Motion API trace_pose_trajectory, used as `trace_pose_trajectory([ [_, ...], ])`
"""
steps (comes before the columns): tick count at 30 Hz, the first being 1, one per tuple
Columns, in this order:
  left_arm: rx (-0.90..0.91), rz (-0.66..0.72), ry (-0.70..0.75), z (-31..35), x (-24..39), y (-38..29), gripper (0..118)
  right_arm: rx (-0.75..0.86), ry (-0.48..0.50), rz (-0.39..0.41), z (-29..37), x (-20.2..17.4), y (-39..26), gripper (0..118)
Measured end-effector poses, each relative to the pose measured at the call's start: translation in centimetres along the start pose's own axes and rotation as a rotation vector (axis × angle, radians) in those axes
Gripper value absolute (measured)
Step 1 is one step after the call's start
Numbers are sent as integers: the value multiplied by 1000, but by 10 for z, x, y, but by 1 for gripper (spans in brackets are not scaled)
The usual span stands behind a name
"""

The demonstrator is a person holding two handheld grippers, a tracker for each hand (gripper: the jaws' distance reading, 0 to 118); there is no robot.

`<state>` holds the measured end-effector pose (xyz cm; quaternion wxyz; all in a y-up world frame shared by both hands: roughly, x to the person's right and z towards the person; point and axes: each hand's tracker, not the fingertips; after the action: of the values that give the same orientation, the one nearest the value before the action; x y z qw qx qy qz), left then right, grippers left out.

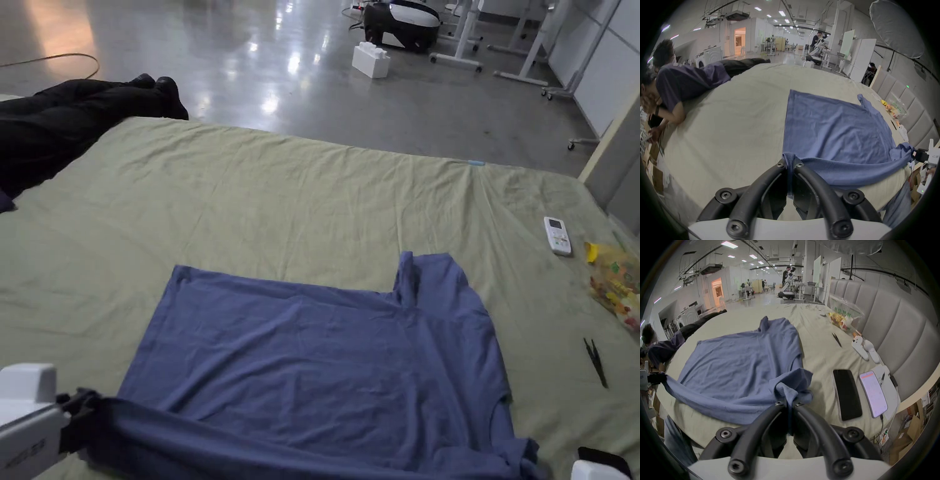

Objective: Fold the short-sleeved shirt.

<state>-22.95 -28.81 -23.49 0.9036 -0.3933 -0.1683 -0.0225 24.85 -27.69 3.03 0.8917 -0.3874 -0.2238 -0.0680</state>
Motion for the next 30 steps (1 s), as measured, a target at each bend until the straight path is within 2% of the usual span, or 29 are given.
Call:
trace_pose_trajectory([
  [8, 26, -27, 4, -60, 10, 56, 6, 28, -27, -42, -60, -1, 61, 5],
  [12, -10, -65, 23, -101, 17, 70, 6, -32, -48, -29, -105, -1, 82, 5],
  [19, -133, -129, 18, -155, 28, 63, 6, -153, -102, 20, -160, -1, 81, 6],
  [24, -146, -107, 7, -160, 26, 54, 10, -127, -94, 33, -162, -2, 74, 7],
  [25, -144, -98, 3, -155, 24, 55, 17, -113, -88, 29, -157, -2, 74, 11],
  [26, -142, -97, 5, -152, 24, 54, 36, -93, -83, 19, -152, -3, 76, 23],
  [27, -126, -100, 11, -147, 24, 54, 50, -40, -67, 2, -142, -3, 77, 39],
  [28, -101, -105, 11, -140, 25, 55, 59, 16, -59, -11, -131, -7, 77, 56],
  [29, -66, -111, 7, -134, 25, 58, 61, 62, -48, -10, -122, -10, 78, 77],
  [30, -12, -113, 3, -125, 27, 61, 61, 120, -31, 0, -110, -13, 80, 85],
])
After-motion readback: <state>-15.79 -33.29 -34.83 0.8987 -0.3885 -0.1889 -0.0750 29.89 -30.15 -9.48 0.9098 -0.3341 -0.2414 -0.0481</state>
